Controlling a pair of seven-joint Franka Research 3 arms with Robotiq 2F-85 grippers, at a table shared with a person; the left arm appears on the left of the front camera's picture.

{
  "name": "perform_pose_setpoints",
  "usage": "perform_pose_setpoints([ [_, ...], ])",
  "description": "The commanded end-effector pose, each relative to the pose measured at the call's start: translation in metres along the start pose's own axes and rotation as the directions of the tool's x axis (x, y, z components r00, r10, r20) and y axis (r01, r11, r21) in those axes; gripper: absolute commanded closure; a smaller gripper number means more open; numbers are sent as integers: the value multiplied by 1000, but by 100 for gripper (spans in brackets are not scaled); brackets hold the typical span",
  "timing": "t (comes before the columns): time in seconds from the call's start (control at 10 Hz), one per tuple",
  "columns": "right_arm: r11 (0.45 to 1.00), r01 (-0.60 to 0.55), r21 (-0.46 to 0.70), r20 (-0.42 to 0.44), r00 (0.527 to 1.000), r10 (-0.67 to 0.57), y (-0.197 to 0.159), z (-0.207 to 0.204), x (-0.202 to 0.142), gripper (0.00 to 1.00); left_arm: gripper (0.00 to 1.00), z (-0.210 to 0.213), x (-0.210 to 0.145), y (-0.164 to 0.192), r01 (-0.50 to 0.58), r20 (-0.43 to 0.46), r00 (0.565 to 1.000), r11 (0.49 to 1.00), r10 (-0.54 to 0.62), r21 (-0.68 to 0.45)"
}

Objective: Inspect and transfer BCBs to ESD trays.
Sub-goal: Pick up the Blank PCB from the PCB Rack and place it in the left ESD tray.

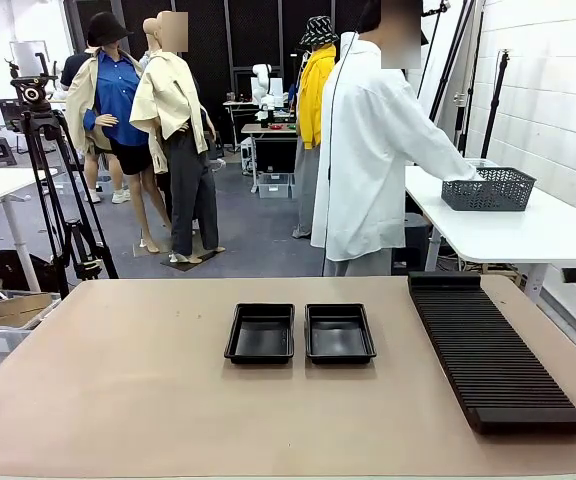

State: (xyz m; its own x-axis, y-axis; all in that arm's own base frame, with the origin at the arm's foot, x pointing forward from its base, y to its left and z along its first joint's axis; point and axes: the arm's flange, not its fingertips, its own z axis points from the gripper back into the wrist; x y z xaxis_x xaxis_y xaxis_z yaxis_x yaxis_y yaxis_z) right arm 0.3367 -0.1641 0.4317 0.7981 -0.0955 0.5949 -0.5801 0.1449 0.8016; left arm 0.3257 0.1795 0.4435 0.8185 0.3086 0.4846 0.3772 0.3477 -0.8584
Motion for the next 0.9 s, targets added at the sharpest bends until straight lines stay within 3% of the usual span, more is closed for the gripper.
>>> perform_pose_setpoints([
  [0.0,999,-26,32,55,998,24,-10,12,3,0,0,-5,2,2,27,21,999,1000,-27,-11],
  [0.5,998,-36,51,35,999,34,-13,12,4,0,0,-8,6,1,70,32,997,996,-69,-49],
  [0.6,1000,-5,26,38,999,4,-12,13,-6,0,0,-10,2,3,6,-9,1000,1000,-6,-4],
  [0.8,1000,-5,26,38,999,4,-12,13,-6,0,0,-10,2,3,6,-9,1000,1000,-6,-4],
])
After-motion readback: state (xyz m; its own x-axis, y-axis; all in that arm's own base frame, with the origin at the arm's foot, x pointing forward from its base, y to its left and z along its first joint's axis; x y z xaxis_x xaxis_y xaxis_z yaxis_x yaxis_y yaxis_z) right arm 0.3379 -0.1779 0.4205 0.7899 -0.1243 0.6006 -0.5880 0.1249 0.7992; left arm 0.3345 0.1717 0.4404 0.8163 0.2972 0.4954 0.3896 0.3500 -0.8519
